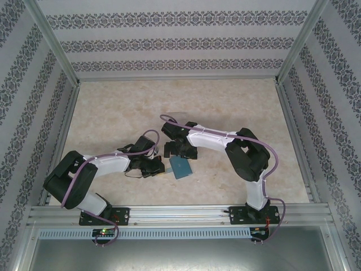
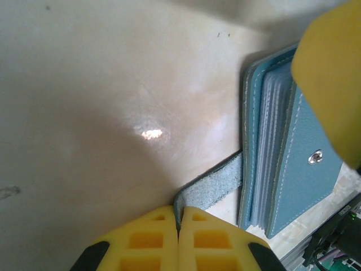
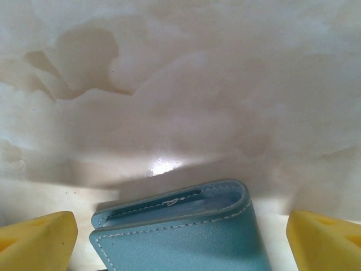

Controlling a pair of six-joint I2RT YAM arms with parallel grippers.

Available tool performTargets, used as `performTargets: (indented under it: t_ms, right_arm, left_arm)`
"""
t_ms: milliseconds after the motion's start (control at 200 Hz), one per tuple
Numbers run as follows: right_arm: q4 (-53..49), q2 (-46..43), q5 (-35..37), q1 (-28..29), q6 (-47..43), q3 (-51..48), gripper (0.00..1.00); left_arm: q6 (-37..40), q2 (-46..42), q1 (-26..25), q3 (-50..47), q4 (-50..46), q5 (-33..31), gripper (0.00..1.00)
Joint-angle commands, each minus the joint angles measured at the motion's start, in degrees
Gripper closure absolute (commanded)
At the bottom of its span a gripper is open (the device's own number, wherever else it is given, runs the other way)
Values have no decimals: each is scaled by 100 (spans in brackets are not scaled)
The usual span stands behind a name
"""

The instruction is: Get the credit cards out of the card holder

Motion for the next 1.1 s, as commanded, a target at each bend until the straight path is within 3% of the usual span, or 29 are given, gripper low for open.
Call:
performTargets:
  t_ms: [0, 704, 1094]
  right_arm:
    - [-241, -65, 217, 97, 102, 0, 7]
    - [-323, -634, 325, 106, 7, -221, 11]
    - [-209, 38, -1, 104, -132, 51, 5]
  left_arm:
    - [-28, 277, -21, -146, 293, -36, 100]
    - [30, 386, 6, 30, 33, -123, 100]
    - [25, 396, 1, 38, 28, -93, 100]
